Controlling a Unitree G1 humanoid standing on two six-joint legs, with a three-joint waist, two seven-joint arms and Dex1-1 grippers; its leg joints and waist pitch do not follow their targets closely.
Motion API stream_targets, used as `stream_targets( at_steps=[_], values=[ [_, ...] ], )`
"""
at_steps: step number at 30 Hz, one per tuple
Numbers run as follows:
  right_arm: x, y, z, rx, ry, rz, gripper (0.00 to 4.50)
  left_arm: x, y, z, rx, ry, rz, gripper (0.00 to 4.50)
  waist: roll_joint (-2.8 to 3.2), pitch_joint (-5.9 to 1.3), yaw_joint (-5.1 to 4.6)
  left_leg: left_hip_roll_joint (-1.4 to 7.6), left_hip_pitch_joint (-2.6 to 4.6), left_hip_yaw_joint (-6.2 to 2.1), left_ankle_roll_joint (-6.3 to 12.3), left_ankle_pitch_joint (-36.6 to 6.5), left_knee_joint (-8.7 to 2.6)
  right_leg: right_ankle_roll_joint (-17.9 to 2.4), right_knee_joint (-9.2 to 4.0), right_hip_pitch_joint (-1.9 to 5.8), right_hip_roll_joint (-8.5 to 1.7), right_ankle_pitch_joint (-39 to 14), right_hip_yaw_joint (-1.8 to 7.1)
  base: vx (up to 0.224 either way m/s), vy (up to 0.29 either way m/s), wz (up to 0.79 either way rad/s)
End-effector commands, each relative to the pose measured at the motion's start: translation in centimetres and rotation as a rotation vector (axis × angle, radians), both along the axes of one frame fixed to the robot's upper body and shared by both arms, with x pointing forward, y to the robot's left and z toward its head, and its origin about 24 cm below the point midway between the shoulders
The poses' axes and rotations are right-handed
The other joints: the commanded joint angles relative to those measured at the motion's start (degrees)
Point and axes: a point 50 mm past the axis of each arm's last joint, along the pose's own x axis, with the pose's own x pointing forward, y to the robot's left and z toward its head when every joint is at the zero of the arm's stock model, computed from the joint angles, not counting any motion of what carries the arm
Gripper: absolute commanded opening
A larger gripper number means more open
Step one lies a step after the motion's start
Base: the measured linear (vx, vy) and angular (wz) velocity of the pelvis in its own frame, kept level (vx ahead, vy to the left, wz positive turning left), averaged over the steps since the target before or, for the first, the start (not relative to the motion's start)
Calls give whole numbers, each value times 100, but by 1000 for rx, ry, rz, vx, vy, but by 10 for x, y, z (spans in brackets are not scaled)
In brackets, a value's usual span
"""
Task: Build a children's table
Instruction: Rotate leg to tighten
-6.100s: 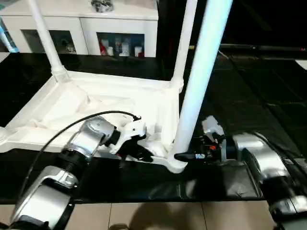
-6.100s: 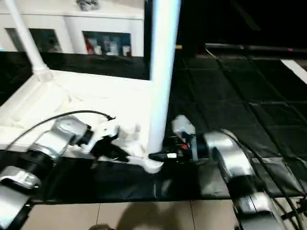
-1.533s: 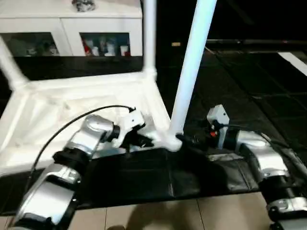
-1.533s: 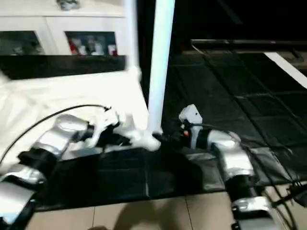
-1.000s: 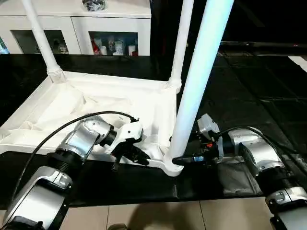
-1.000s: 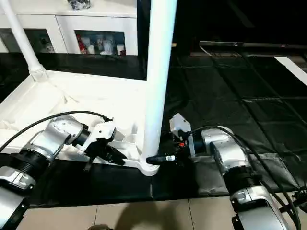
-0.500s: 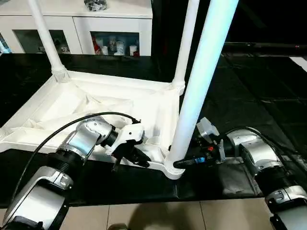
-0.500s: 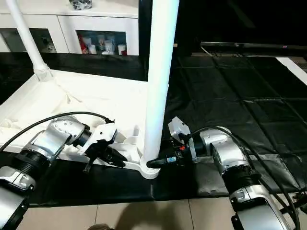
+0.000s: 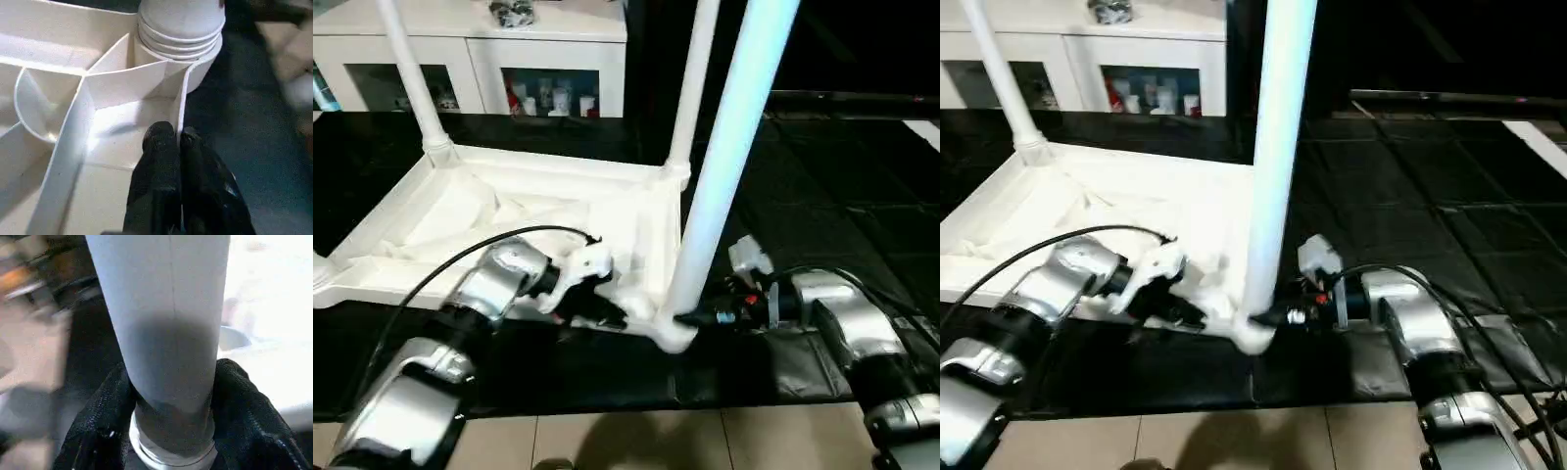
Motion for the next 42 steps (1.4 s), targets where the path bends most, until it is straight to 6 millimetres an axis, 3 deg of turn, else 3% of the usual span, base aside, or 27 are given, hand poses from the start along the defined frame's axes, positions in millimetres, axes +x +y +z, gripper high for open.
stream_targets(
  at_steps=[1, 3, 4, 6, 7, 9, 10, 16, 17, 18, 19, 20, 26, 29, 31, 33, 34, 37, 38, 40, 42],
  values=[
    [2, 25, -17, 10, 51, -155, 197, 18, -18, 8, -62, -57, 226, 0, -20, -369, -70, 316, 37, -142, 57, -1174, -440, -581, -543, 264, -524, -2401, 409, 0, 0, 0],
    [5, 29, -22, -5, 62, -229, 196, 20, -22, 8, -76, -56, 269, 0, -20, -382, -150, 300, 18, -158, 7, -1136, -439, -591, -530, 284, -533, -2339, 395, 0, 0, 0],
    [12, 40, -28, -21, 71, -360, 196, 25, -32, 10, -113, -51, 353, 0, -17, -377, -213, 278, -1, -151, 27, -1091, -430, -623, -540, 286, -536, -2307, 391, 0, 0, 0],
    [15, 46, -29, -17, 75, -412, 196, 26, -37, 11, -130, -47, 385, 0, -17, -366, -290, 253, 22, -146, 42, -1180, -415, -612, -588, 270, -531, -2533, 367, 0, 0, 0],
    [20, 53, -29, -12, 85, -482, 196, 29, -43, 13, -148, -43, 420, 0, -21, -372, -308, 246, 0, -139, 96, -1080, -409, -592, -578, 287, -528, -2493, 375, 0, 0, 0],
    [24, 60, -29, -9, 92, -537, 196, 30, -47, 15, -157, -46, 443, 0, -18, -378, -321, 251, -1, -139, 138, -1031, -411, -616, -584, 281, -523, -2419, 376, 0, 0, 0],
    [34, 71, -27, -31, 92, -658, 196, 34, -57, 19, -164, -65, 491, 0, 1, -377, -347, 275, -3, -145, 146, -959, -421, -693, -545, 264, -510, -2197, 389, 0, 0, 0],
    [43, 76, -24, -69, 71, -794, 196, 35, -68, 21, -139, -95, 514, 0, -1, -401, -349, 285, -11, -124, 234, -800, -419, -961, -438, 281, -503, -1357, 432, 0, 0, 0],
    [42, 75, -24, -51, 79, -801, 230, 35, -68, 20, -132, -98, 509, 0, -1, -394, -340, 281, -15, -119, 260, -798, -420, -960, -439, 288, -507, -1349, 437, 0, 0, 0],
    [42, 75, -24, -51, 79, -801, 230, 35, -68, 20, -132, -98, 509, 0, -3, -396, -331, 277, -12, -115, 277, -797, -419, -952, -445, 290, -508, -1358, 438, 0, 0, 0],
    [43, 73, -23, -29, 77, -823, 265, 35, -67, 19, -124, -97, 516, 0, 31, -394, -325, 275, -11, -117, 278, -807, -417, -955, -444, 292, -511, -1366, 439, 0, 0, 0],
    [43, 71, -22, -19, 76, -825, 267, 35, -66, 18, -116, -102, 515, 0, 43, -385, -323, 281, -7, -118, 276, -866, -424, -935, -463, 287, -510, -1425, 436, 0, 0, 0],
    [43, 61, -17, 26, 37, -792, 313, 35, -53, 14, -76, -135, 476, 0, 9, -400, -323, 289, -16, -116, 271, -873, -427, -950, -445, 300, -507, -1308, 446, 0, 0, 0],
    [39, 50, -15, 28, -3, -741, 354, 33, -43, 9, -51, -121, 450, 0, 5, -413, -295, 292, -35, -109, 422, -645, -408, -1006, -390, 307, -500, -952, 450, 0, 0, 0],
    [34, 34, -10, 47, -57, -666, 356, 28, -33, 6, -41, -111, 373, 0, -2, -414, -287, 279, -56, -106, 476, -603, -396, -1044, -385, 324, -509, -891, 448, 0, 0, 0],
    [31, 23, -4, 66, -97, -593, 388, 23, -26, 4, -23, -125, 278, 0, -10, -418, -271, 283, -66, -110, 565, -613, -391, -1036, -389, 342, -507, -848, 441, 0, 0, 0],
    [29, 18, -2, 70, -109, -560, 388, 21, -23, 3, -13, -114, 259, 0, 15, -416, -274, 296, -57, -107, 586, -613, -392, -1069, -370, 324, -507, -785, 451, 0, 0, 0],
    [24, 6, 4, 61, -134, -451, 419, 17, -16, 1, -22, -88, 214, 0, 12, -387, -261, 294, -27, -95, 521, -884, -403, -1034, -435, 305, -502, -1222, 434, 0, 0, 0],
    [19, -2, 9, 35, -140, -329, 419, 14, -9, 1, -17, -75, 164, 0, 24, -378, -239, 300, -22, -97, 505, -954, -403, -978, -459, 303, -496, -1414, 427, 0, 0, 0],
    [19, -2, 9, 33, -140, -323, 438, 14, -9, 1, -16, -74, 162, 0, 19, -377, -203, 329, -17, -99, 482, -925, -410, -919, -455, 292, -496, -1497, 437, 0, 0, 0],
    [15, -5, 14, 14, -133, -201, 447, 11, -5, 2, -13, -70, 103, 0, 11, -388, -157, 318, -14, -98, 477, -939, -401, -921, -455, 302, -497, -1521, 425, 0, 0, 0]
  ],
)
